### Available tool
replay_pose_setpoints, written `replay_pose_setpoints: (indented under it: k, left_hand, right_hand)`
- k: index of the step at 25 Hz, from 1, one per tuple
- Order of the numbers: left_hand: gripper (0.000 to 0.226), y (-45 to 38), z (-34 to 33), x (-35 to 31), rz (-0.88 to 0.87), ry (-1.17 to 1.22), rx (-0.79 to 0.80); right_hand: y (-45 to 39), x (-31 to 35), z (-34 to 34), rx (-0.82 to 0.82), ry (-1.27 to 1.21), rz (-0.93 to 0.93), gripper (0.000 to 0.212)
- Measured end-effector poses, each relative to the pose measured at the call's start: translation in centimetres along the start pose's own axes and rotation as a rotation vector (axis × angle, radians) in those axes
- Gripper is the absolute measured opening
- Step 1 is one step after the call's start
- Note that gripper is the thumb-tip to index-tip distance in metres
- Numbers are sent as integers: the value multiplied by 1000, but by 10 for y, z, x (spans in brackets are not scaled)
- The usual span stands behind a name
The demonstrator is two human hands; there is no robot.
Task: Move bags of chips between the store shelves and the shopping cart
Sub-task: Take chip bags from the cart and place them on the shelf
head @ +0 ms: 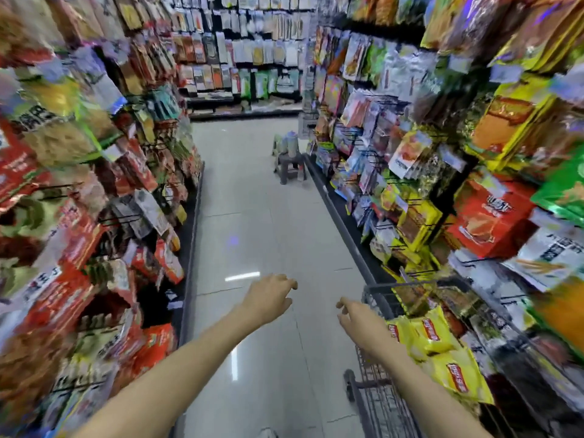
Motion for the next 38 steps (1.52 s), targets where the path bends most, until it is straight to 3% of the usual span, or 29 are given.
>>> replay_pose_setpoints:
  k: [6, 13, 19, 22, 26, 29, 38]
  left_hand:
    - [38, -133, -11, -5, -161, 39, 175]
    - [36, -226, -90, -89, -415, -1, 436]
    - [41, -282, -159, -157, -494, -42, 611]
    - [44, -305, -185, -170, -472, -56, 635]
    - [52, -314, -231, -163, -388, -100, 783]
    - [59, -318, -269, -148, -357, -146, 858]
    - [79, -350, -378, -103, -230, -317, 1041]
  right_hand:
    - [-42, -69, -22, 21, -113, -327, 19]
    - [-18, -159, -49, 57, -201, -600, 26]
    - [-4, -237, -73, 112, -233, -782, 25]
    - [-8, -259, -89, 127, -312, -836, 27]
    - [-13, -267, -136, 141, -551, -927, 43]
    - [-17, -257, -169, 190, -660, -1013, 37]
    - [-54, -242, -255, 99, -901, -1061, 26]
Point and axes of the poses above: each hand's wrist, its own y-axis away from the middle knuckle, its own z-axis out of the back of the hand, x = y × z, the point moved 1 cm from there along -y, towards the middle knuckle, and after that the axes turned 15 degrees about y, right-handed, at the moved point
